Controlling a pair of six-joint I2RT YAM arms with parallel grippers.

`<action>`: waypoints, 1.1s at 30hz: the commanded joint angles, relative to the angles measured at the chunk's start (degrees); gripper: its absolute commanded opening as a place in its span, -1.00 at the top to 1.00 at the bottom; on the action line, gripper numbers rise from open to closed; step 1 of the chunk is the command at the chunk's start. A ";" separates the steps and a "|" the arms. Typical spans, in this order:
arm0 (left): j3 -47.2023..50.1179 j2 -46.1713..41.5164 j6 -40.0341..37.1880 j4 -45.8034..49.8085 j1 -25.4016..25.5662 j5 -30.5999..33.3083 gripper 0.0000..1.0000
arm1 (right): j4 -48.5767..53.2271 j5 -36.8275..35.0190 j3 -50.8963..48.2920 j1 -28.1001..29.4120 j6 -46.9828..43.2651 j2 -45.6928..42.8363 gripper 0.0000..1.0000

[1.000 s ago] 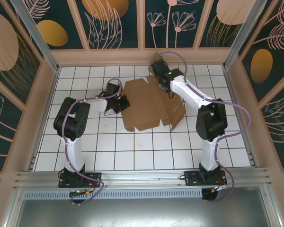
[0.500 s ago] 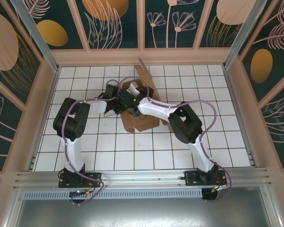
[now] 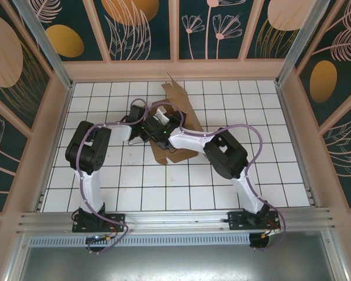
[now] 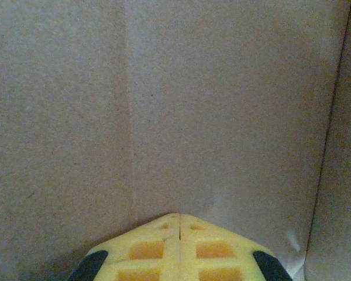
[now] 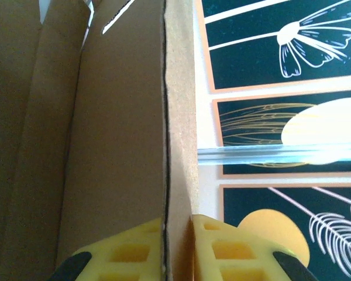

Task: Fold the paper box

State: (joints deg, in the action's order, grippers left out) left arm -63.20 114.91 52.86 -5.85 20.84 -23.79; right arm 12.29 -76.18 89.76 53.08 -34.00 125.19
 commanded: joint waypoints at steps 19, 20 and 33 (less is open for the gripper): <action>0.88 -0.39 0.15 1.72 -0.62 1.12 1.00 | -84.24 7.28 -27.08 -5.27 -66.57 8.02 0.67; 0.88 -0.39 0.25 1.71 -0.61 1.04 1.00 | -84.19 7.20 -27.02 -5.43 -66.23 8.22 0.67; 0.53 -2.20 0.55 0.04 -1.17 -0.56 1.00 | -65.84 12.42 -23.70 -3.84 -45.92 -6.69 0.33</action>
State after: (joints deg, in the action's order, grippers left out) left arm -63.20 114.72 52.88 -5.85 20.56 -24.25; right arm -64.38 -66.81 65.80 48.82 -91.81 124.25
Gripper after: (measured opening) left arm 0.051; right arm 0.320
